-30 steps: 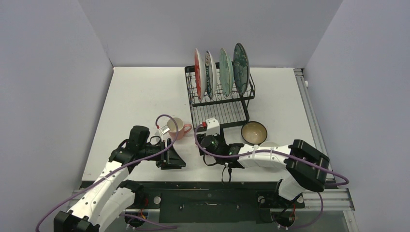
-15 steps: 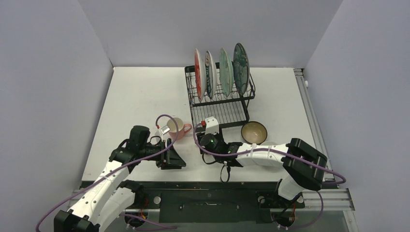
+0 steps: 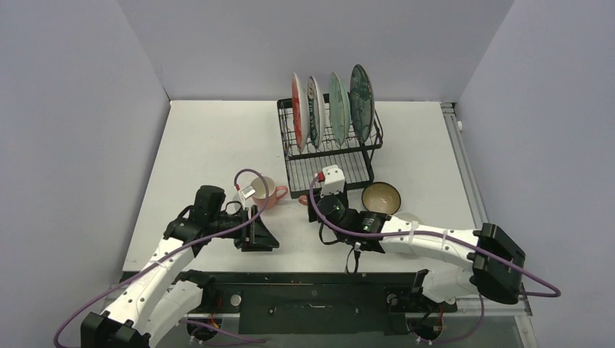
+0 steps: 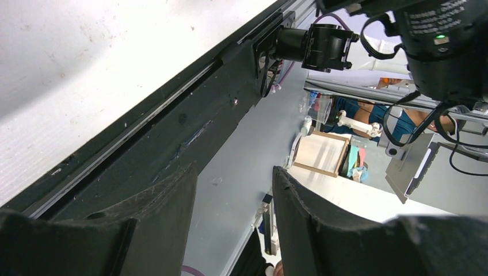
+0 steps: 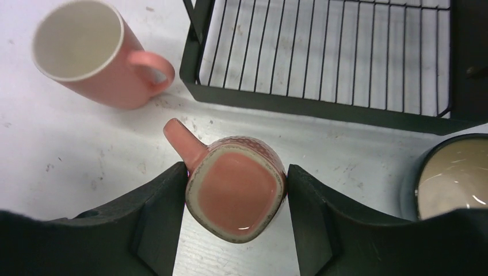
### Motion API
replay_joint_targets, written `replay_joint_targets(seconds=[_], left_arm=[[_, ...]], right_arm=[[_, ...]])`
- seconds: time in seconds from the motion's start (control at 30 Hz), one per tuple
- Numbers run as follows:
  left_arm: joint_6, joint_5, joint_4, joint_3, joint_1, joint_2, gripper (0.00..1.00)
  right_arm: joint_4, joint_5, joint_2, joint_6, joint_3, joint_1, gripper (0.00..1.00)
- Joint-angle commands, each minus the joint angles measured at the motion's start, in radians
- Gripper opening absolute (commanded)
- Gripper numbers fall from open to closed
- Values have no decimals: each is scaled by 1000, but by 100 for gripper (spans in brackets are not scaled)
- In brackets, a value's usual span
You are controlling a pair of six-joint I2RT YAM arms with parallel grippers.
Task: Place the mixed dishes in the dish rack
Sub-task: Pick up the cup at the center of the board, then turn the cup upside down in the dish rack.
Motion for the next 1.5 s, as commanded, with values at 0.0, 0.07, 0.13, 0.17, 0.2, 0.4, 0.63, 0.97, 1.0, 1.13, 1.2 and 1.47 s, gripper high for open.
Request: replay_joint_targets(seconds=[0.0,0.07,0.13,0.17,0.2,0.4,0.63,0.97,1.0,1.13,1.2,1.47], left_arm=[[64,-6,-18,79,4,11,47],[90,-13,-38,98,4,23,47],[115,-21,-62,121,4,33,47],[122,-27,-68,128,4,36,47],[135,-28,-82,145,4,39,47],[182,-47,-115,213,6,48,47],[181,-64,-28,223,6,40,46],[187,-193,78,189,7,-55,47],[190,-218,76,185,8,-59,47],[189,-249,80,167,10,-72,48],[188,-248,78,163,10,-77,47],[179,-219,100,152,9,-70,47]], right_arm=[[63,111,-106,-22,-8,1,9],[103,134,-125,-33,-20,-2,7],[141,147,-137,-45,-29,-7,6],[153,149,-138,-49,-30,-8,4],[172,157,-138,-59,-30,-11,2],[273,182,-112,-112,-26,-27,0],[404,106,-61,-133,-26,-82,0],[675,25,61,-266,-57,-109,0],[692,15,70,-278,-61,-111,0],[812,-9,120,-317,-72,-123,0],[836,-14,147,-325,-68,-128,0],[921,-39,218,-358,-54,-146,0]])
